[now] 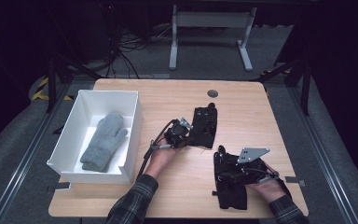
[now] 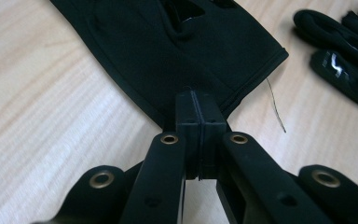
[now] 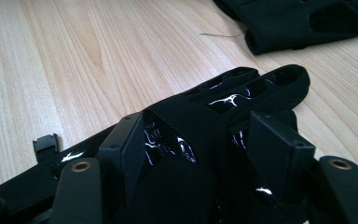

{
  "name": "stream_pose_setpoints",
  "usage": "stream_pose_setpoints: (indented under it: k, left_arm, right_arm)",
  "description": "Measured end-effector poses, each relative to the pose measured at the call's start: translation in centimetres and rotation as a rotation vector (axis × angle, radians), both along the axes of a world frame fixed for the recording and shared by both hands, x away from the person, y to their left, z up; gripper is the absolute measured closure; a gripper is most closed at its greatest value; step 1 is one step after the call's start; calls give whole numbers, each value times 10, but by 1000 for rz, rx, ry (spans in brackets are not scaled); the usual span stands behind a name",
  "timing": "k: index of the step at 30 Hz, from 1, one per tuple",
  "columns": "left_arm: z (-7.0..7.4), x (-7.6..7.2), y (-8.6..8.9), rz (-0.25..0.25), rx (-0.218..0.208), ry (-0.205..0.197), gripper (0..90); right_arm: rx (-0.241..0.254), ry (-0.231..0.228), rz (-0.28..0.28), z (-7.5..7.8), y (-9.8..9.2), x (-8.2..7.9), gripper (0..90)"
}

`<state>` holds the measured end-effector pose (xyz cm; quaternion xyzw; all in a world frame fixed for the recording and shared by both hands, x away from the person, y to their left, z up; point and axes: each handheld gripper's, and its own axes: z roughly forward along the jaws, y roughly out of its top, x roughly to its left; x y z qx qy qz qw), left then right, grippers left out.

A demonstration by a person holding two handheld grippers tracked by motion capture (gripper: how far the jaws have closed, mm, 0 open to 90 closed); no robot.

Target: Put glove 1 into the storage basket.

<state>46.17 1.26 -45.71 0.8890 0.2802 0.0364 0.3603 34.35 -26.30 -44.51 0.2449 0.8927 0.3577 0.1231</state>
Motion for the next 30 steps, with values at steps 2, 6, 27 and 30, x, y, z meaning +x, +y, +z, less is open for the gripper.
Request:
stream_pose_setpoints:
  k: [2,6,27,30]
  left_arm:
    - [0,-4,3,-9,4,6,900]
    - [1,-16,9,-23,0,30,900]
    - [4,-79,34,-79,44,101,900]
    - [3,-87,38,-85,41,108,900]
  right_arm:
    - [0,-2,-2,0,0,0,379]
    - [-3,-5,-7,0,-1,0,376]
    - [3,-1,-20,1,-4,-2,377]
    - [4,-2,-22,2,-4,-2,377]
